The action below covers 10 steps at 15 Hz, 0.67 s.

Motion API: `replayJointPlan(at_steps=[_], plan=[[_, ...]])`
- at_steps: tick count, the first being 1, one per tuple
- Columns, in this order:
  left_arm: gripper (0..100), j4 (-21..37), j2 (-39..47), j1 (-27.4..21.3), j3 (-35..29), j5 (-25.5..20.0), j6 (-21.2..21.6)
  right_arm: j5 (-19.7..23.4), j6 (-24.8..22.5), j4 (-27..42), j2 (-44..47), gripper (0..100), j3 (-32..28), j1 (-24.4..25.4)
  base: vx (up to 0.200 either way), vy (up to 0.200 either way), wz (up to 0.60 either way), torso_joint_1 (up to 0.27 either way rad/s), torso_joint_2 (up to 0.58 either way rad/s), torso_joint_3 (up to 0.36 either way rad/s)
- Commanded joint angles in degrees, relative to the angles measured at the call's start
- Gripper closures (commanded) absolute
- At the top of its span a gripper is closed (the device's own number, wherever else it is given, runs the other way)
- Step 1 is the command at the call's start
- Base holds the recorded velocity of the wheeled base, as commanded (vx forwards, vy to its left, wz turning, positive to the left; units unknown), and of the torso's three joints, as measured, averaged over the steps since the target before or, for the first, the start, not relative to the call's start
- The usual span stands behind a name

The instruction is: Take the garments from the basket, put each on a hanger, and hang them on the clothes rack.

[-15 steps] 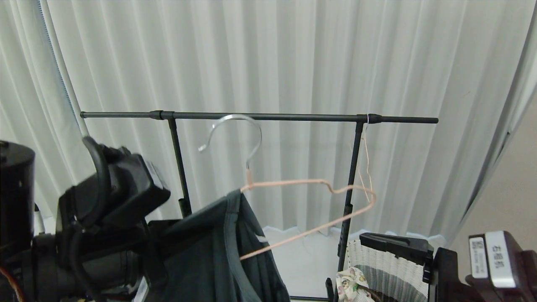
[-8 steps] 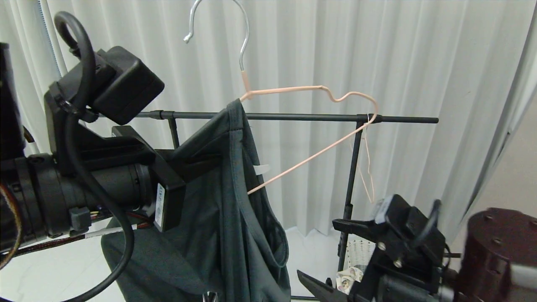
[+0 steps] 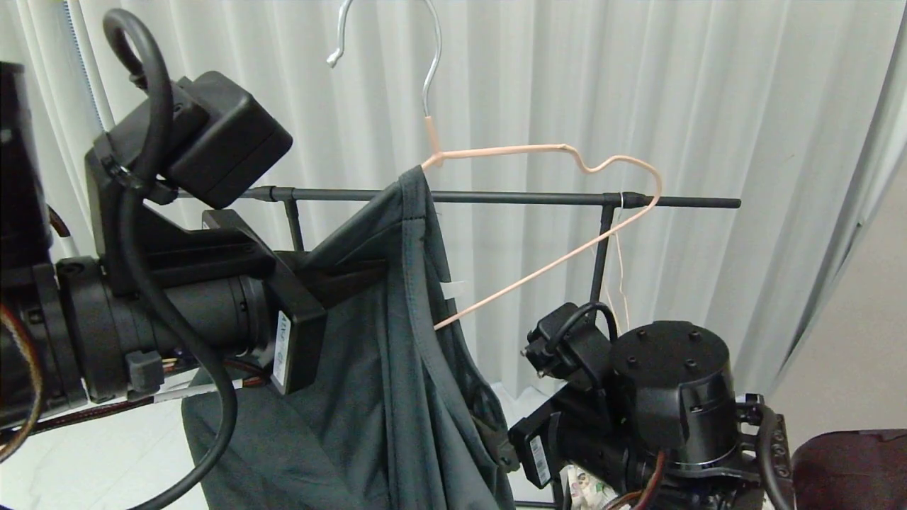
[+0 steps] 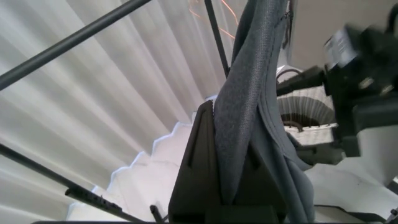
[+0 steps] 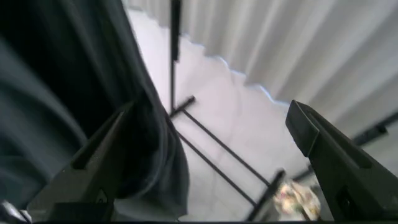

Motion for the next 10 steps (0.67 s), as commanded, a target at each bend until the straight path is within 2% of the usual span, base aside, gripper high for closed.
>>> replayJointPlan(at_steps=[1,3,5,10], plan=[[100,-0.1,-0.6,0.0,0.7,0.2,-0.1,-3.6,0.0,1.3,0.7,0,1.5,-1.0,0.000,0.000,0.00,0.000,0.00,0.000],[100,0.4,-1.9,0.2,3.9,1.8,-0.1,-8.0,-0.1,1.6,-1.2,0,3.3,-5.6,0.000,0.000,0.00,0.000,0.00,0.000],[100,0.4,-3.6,0.2,8.9,3.6,-0.3,-10.2,-0.4,2.7,-4.2,0,3.4,-11.5,0.000,0.000,0.00,0.000,0.00,0.000],[100,0.4,-7.5,0.0,17.7,2.4,-0.2,-9.7,-2.8,5.6,-9.5,0,3.4,-23.9,0.000,0.000,0.00,0.000,0.00,0.000]])
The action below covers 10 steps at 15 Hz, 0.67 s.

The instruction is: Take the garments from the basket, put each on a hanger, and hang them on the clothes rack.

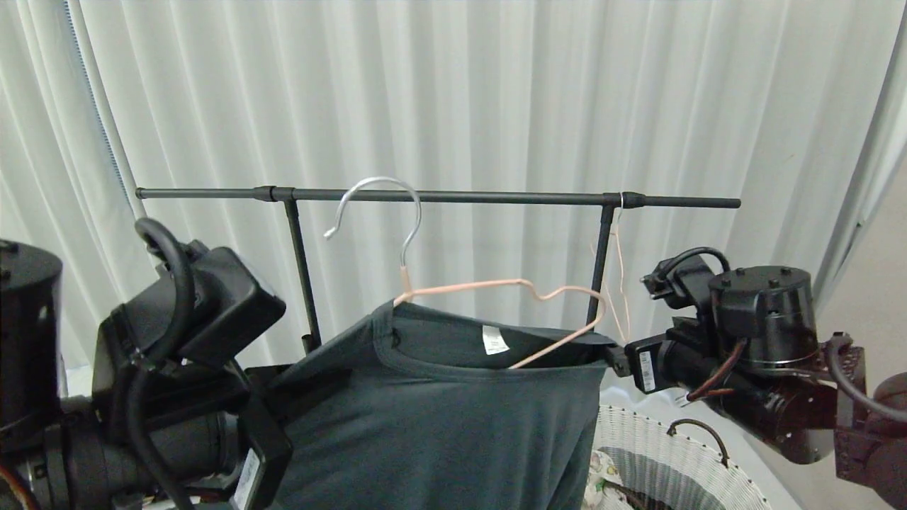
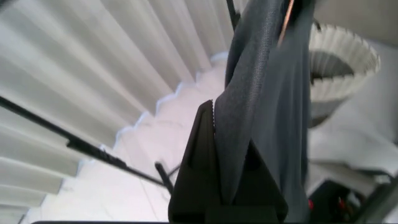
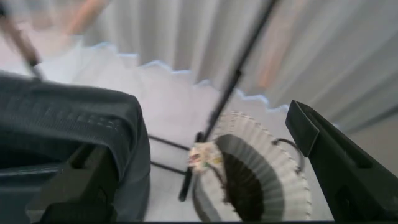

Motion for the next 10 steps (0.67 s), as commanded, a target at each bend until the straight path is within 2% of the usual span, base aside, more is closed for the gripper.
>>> replayJointPlan(at_steps=[1,5,10], plan=[[100,0.0,-2.1,0.0,3.6,-1.1,0.2,0.1,-0.7,0.2,-3.0,0,0.0,-4.4,0.000,0.000,0.00,0.000,0.00,0.000],[100,0.0,0.2,-0.7,7.3,-0.8,0.5,2.3,-2.4,0.8,-6.1,0,-0.1,-5.2,0.000,0.000,0.00,0.000,0.00,0.000],[100,-0.4,5.2,-0.7,4.3,2.1,0.0,8.1,-3.4,3.4,-9.9,0,0.3,-3.3,0.000,0.000,0.00,0.000,0.00,0.000]])
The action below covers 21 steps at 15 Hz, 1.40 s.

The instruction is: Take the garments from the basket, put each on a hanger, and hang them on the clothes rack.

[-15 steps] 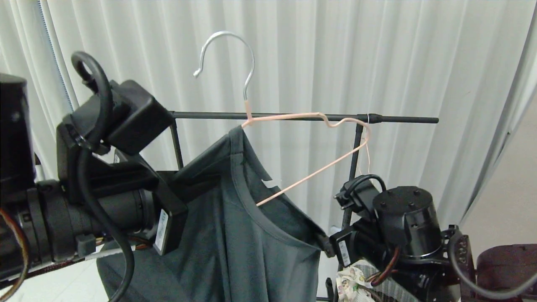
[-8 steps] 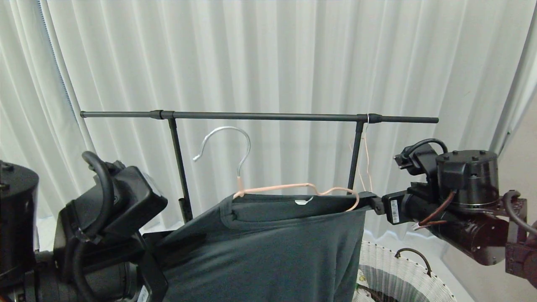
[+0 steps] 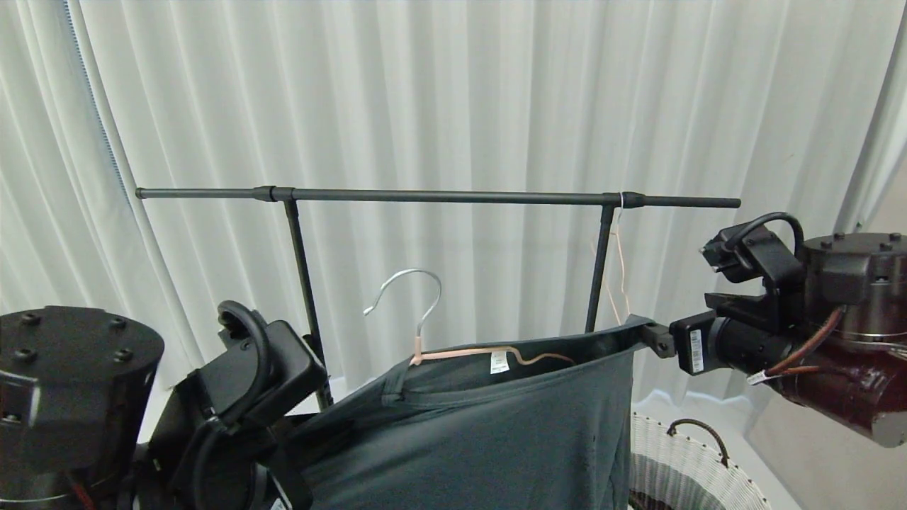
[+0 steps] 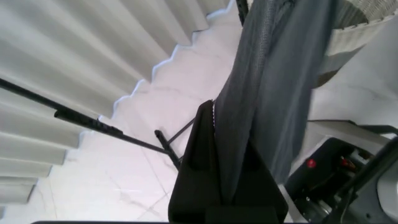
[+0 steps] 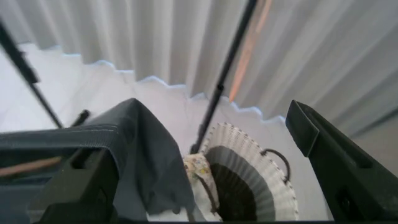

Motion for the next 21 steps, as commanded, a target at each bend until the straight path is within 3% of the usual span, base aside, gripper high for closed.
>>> replayJointPlan(at_steps=[1,5,7,11,13,15,16,18,21], plan=[[100,-0.1,2.2,0.2,-1.6,0.0,-0.1,0.3,-0.5,1.0,-1.4,0,0.3,1.5,0.000,0.000,0.00,0.000,0.00,0.000],[100,-0.2,2.3,1.6,-1.6,0.1,-0.4,0.9,-2.3,1.7,-4.1,0,6.7,8.4,0.000,0.000,0.00,0.000,0.00,0.000],[100,-0.3,2.3,2.6,-1.6,0.1,-0.4,3.5,-3.9,2.5,-7.1,0,8.5,10.2,0.000,0.000,0.00,0.000,0.00,0.000],[100,-0.4,2.0,2.3,-1.4,-0.5,-0.5,16.8,-8.0,9.8,-17.5,0,9.1,11.7,0.000,0.000,0.00,0.000,0.00,0.000],[100,-2.4,1.8,0.6,-0.7,-0.8,-0.5,18.6,-9.9,9.9,-17.4,0,9.0,11.7,0.000,0.000,0.00,0.000,0.00,0.000],[100,-7.3,1.5,-0.3,1.8,-4.0,0.5,21.9,-13.9,10.0,-15.6,0,7.3,11.7,0.000,0.000,0.00,0.000,0.00,0.000],[100,-11.0,1.4,-0.1,4.5,-8.9,4.0,26.7,-17.8,10.3,-13.0,0,4.5,11.7,0.000,0.000,0.00,0.000,0.00,0.000],[100,-12.4,1.8,0.0,6.2,-11.7,9.6,31.2,-23.2,13.4,-9.2,0,0.3,11.8,0.000,0.000,0.00,0.000,0.00,0.000],[100,-12.5,2.4,-0.3,5.9,-13.8,10.5,35.7,-28.2,17.7,-5.9,0,-1.5,14.2,0.000,0.000,0.00,0.000,0.00,0.000]])
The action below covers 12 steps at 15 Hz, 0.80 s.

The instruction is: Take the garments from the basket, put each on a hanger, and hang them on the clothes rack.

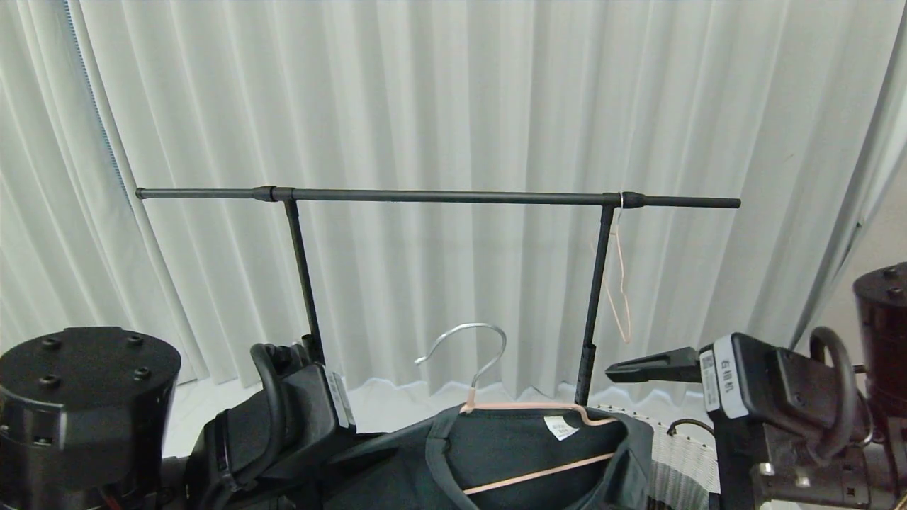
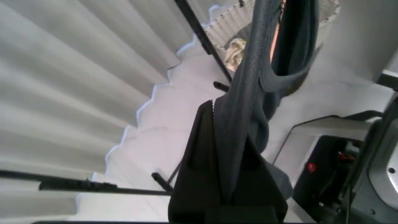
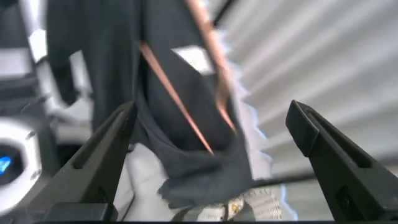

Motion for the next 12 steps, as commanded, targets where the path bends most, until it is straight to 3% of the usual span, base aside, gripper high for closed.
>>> replayJointPlan(at_steps=[1,4,12], plan=[[100,0.0,-0.1,-0.6,0.1,-0.8,0.3,1.2,-0.2,1.3,3.5,0,-0.8,2.5,0.000,0.000,0.00,0.000,0.00,0.000],[100,0.0,-0.1,-2.2,0.2,-1.3,3.3,1.2,-0.7,1.6,6.7,0,-2.4,3.3,0.000,0.000,0.00,0.000,0.00,0.000],[100,0.0,0.2,-4.8,0.1,-1.4,3.4,1.2,0.0,1.7,9.9,0,-3.9,3.9,0.000,0.000,0.00,0.000,0.00,0.000]])
